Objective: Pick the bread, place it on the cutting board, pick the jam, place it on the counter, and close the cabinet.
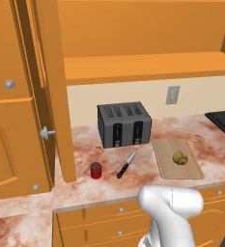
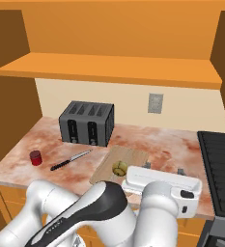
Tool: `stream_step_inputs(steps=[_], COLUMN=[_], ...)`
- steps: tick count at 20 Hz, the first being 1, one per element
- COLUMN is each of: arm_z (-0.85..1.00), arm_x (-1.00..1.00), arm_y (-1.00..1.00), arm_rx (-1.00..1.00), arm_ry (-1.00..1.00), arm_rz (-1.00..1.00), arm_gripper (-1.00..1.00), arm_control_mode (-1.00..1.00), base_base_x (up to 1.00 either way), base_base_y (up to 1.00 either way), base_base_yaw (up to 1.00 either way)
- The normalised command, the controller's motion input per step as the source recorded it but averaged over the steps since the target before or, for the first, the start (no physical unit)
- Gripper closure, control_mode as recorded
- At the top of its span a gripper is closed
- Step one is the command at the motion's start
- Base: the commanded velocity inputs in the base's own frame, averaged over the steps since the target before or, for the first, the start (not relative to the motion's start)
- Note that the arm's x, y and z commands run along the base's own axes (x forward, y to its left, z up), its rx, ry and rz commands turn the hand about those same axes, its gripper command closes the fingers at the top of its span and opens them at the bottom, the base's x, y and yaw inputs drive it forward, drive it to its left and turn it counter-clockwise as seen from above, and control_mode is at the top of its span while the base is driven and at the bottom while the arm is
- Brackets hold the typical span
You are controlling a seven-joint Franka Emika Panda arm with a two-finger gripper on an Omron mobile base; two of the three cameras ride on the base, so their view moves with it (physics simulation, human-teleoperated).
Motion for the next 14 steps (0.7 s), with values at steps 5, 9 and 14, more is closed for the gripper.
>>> stream_step_inputs(steps=[5, 9, 14], arm_z=[0.22, 0.2, 0.2], arm_x=[-0.4, -0.35, -0.33], arm_y=[0.0, 0.0, -0.01], arm_rx=[0.0, 0.0, 0.0], arm_ry=[-0.01, -0.01, -0.01], arm_rz=[0.0, 0.0, 0.0], arm_gripper=[-1.0, -1.0, -1.0], arm_control_mode=[-1.0, -1.0, -1.0], base_base_x=[0.0, 0.0, 0.0], base_base_y=[0.0, 0.0, 0.0], base_base_yaw=[0.0, 0.0, 0.0])
